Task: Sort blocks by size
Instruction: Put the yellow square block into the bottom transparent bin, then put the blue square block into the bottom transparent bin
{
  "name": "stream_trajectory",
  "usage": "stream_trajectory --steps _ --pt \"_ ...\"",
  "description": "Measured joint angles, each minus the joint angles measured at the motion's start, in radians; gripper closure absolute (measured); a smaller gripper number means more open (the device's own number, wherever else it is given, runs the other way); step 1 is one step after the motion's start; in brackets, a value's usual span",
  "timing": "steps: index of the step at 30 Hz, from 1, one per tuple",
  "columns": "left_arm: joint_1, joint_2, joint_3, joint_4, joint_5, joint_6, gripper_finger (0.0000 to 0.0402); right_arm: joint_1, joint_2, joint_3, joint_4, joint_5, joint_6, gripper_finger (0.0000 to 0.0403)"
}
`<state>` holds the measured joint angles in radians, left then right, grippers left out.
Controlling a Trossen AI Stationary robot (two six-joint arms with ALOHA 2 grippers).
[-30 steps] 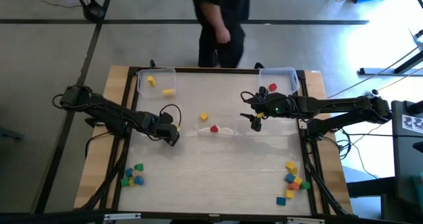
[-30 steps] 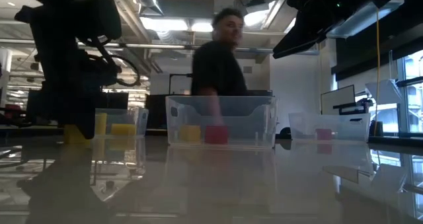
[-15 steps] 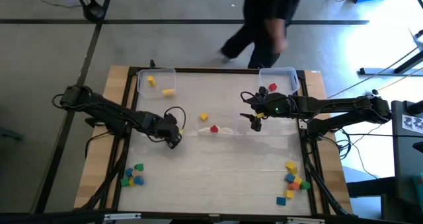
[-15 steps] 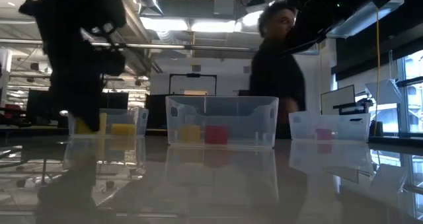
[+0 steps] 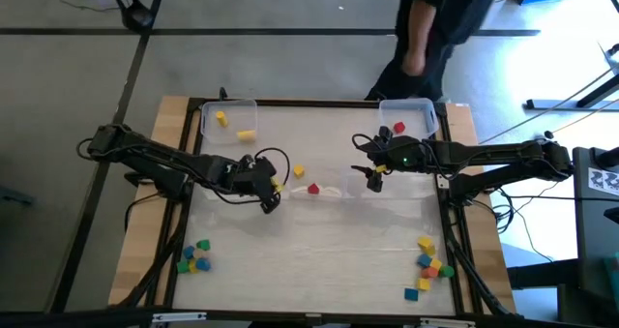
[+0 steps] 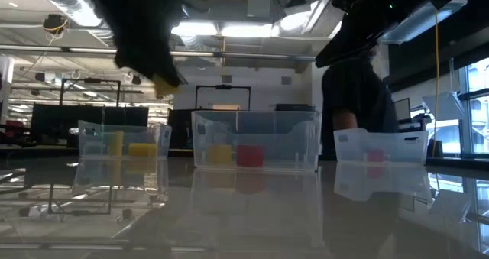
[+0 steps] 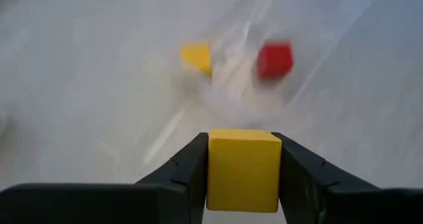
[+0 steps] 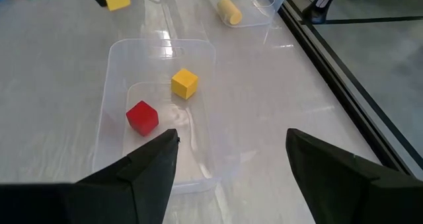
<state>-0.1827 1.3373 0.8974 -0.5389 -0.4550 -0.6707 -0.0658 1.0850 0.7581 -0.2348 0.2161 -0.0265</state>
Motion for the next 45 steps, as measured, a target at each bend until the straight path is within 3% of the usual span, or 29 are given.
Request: stream_trajectory --steps 4,16,23,30,40,45 --pt "0.016 0.008 0.000 0.148 -0.047 0.097 0.0268 0.000 0.000 0.000 0.001 0.000 0.000 0.0123" --pt "0.099 0.165 0.000 0.511 -0.048 0.338 0.0268 0.000 0.000 0.000 0.001 0.000 0.003 0.0123" --pt "0.138 0.260 0.000 0.541 -0.045 0.312 0.0268 0.000 0.000 0.000 0.001 0.000 0.003 0.0123" --pt "0.160 0.275 0.000 0.554 -0.041 0.270 0.0264 0.000 0.000 0.000 0.001 0.000 0.002 0.0123" --pt "0.158 0.270 0.000 0.555 0.001 0.329 0.0174 0.000 0.000 0.000 0.001 0.000 0.002 0.0123" --pt "0.146 0.190 0.000 0.507 0.008 0.383 0.0156 0.000 0.000 0.000 -0.002 0.000 0.002 0.0123"
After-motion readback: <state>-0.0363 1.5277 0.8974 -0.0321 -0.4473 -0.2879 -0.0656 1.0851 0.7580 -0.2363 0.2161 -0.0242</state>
